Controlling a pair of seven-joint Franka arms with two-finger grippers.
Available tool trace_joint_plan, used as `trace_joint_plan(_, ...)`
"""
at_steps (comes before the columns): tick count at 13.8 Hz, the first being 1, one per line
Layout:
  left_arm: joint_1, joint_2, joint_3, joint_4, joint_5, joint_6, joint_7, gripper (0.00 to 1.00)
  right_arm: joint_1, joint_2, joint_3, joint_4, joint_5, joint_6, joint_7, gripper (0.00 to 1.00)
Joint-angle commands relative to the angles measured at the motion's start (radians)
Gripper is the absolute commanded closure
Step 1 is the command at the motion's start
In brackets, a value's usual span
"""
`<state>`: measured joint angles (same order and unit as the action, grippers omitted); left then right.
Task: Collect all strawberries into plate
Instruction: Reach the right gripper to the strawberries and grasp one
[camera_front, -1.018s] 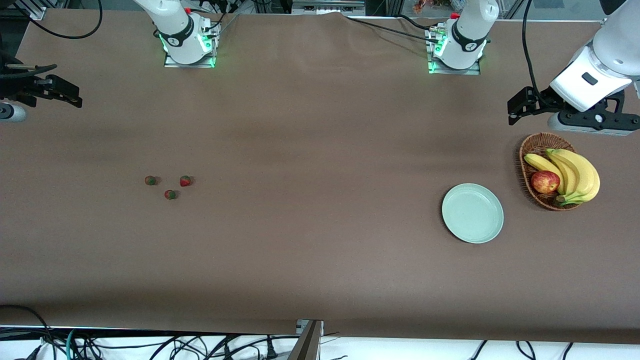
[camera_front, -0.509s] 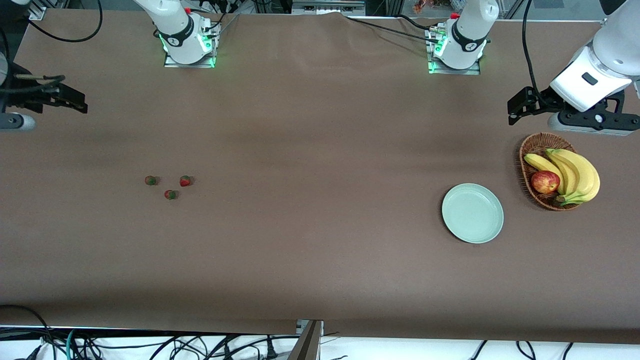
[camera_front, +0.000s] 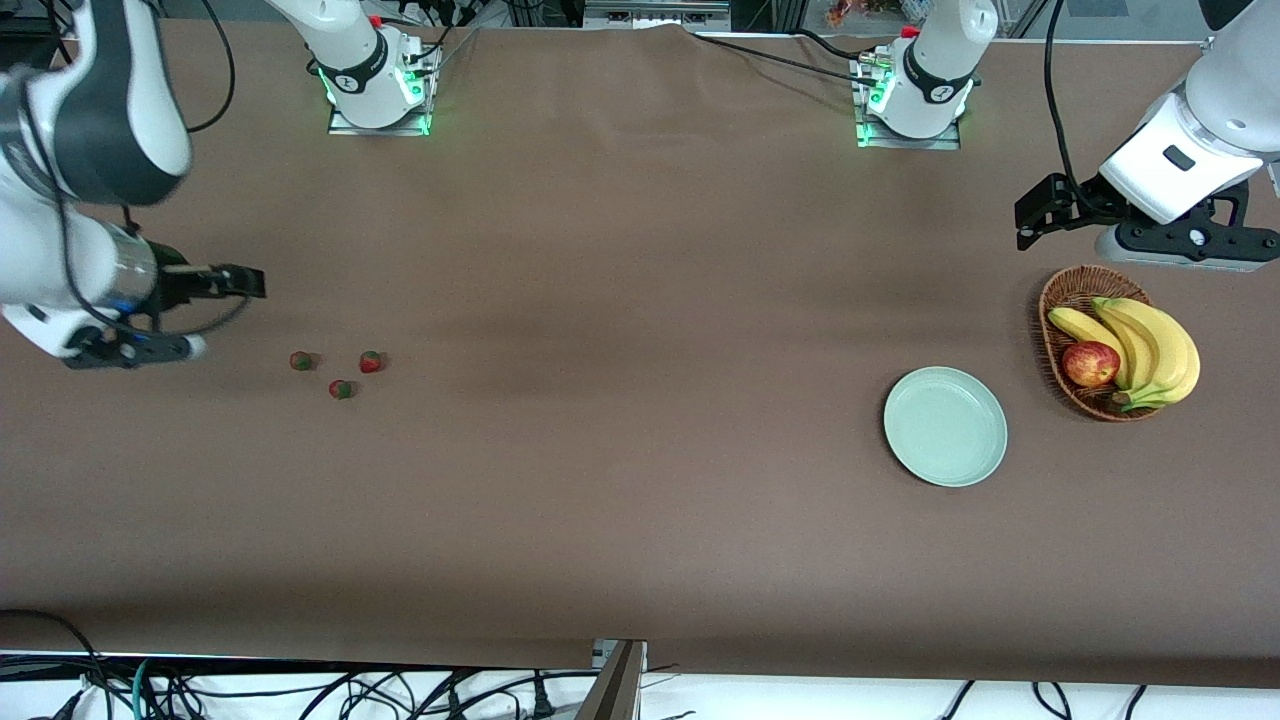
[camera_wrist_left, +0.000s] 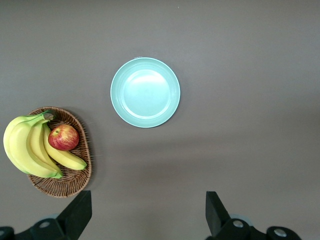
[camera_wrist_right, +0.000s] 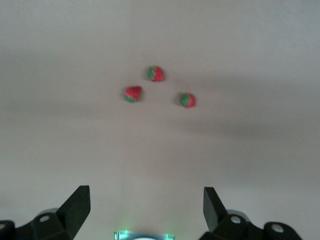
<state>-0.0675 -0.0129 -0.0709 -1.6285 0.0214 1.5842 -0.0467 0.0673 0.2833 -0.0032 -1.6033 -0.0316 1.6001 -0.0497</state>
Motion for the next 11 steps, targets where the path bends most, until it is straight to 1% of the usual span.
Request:
trace_joint_plan(1, -0.003, 0.014, 0.000, 0.033, 0.009, -0.024, 0.011, 0.00, 0.017, 0.091, -0.001, 0.011, 0.019, 0.084, -0.002, 0.00)
trace_joint_plan(3, -0.003, 0.014, 0.000, 0.033, 0.009, -0.024, 0.011, 0.00, 0.019, 0.143, -0.001, 0.002, 0.021, 0.150, 0.010, 0.00)
trace_joint_plan(5, -0.003, 0.014, 0.000, 0.033, 0.009, -0.024, 0.011, 0.00, 0.040, 0.169, -0.001, -0.042, 0.021, 0.236, 0.083, 0.00)
trace_joint_plan(8, -0.003, 0.014, 0.000, 0.033, 0.009, -0.024, 0.011, 0.00, 0.051, 0.172, 0.000, -0.153, 0.021, 0.368, 0.142, 0.00)
trace_joint_plan(11, -0.003, 0.014, 0.000, 0.033, 0.009, -0.024, 0.011, 0.00, 0.054, 0.172, 0.000, -0.282, 0.021, 0.554, 0.183, 0.00)
